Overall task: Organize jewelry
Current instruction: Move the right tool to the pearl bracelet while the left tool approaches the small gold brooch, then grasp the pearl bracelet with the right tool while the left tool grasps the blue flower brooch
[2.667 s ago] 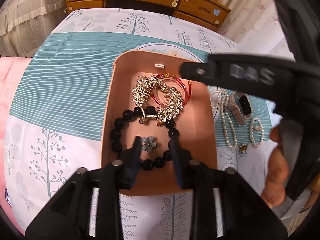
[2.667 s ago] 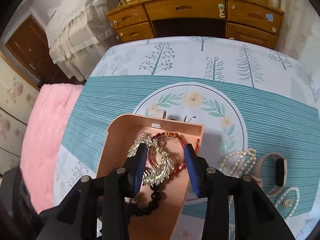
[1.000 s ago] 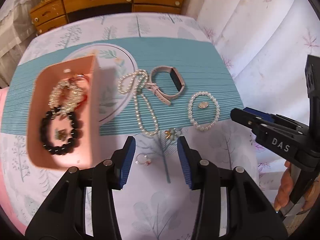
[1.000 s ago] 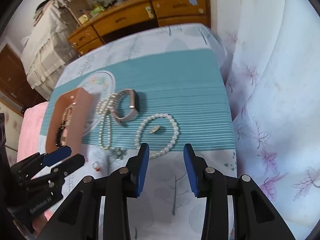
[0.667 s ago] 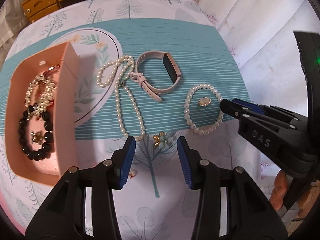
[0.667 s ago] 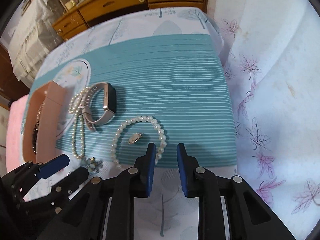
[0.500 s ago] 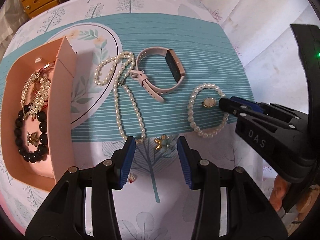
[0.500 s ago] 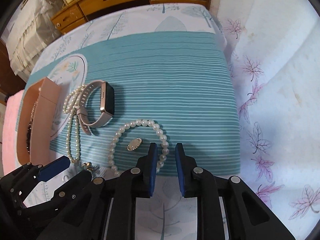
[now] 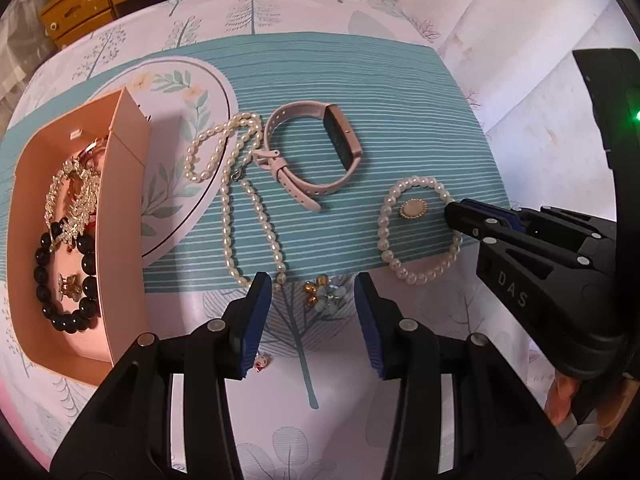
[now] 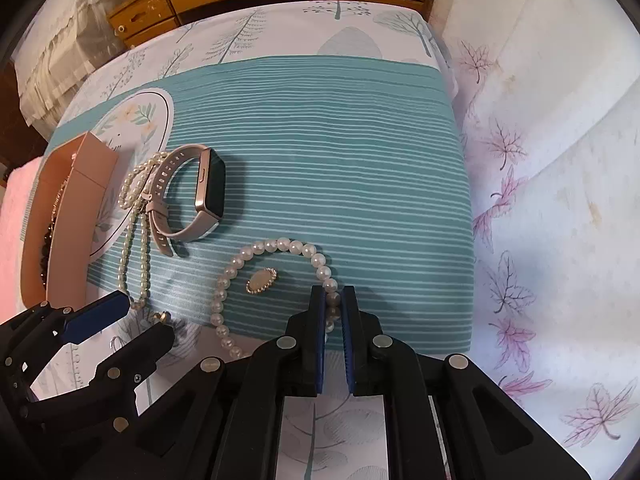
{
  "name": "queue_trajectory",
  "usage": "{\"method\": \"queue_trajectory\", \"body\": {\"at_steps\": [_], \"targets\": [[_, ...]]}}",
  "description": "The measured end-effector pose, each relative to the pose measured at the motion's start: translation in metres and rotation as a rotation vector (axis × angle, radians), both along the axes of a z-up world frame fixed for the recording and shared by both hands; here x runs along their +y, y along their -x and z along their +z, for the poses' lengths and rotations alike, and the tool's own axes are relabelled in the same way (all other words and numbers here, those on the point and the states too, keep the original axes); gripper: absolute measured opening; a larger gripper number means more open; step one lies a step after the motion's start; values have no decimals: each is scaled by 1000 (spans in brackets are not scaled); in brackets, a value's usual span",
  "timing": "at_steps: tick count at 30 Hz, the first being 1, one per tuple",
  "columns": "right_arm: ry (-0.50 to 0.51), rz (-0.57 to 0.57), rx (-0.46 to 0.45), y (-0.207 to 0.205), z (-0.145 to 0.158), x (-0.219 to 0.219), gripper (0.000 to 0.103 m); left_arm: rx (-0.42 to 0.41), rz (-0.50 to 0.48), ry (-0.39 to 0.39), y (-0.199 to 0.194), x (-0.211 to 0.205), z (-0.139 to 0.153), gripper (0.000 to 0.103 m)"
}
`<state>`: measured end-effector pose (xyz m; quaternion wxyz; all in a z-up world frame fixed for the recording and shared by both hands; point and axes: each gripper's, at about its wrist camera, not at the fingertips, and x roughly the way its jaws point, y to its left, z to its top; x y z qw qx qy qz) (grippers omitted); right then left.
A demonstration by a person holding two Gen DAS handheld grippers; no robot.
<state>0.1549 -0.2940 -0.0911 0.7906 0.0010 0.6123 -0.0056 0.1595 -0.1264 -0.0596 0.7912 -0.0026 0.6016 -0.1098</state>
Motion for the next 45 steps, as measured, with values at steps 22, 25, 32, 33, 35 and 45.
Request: {"method": "queue_trajectory", "body": {"at_steps": [22,25,32,33,35,45], "targets": [[-84,-17,-11,21,8,-24,8,32,4,-32,-6,-18,-9,19],[-85,-7,-23,22,14,-22,8,25,12,-9,-5,-15,-7,16],[-104,27,-65,30,39,-12,8,-11,32,18,2,3,10,16],[-105,31,-69,31,42,-10,8,-13,36,24,3,7,13,16],[-110,44,-83,34,51,-5,8,-21,41,32,5,12,18,16],[-114,127,-154,50,98,40,8,-89,72,44,19,59,53,16]]}}
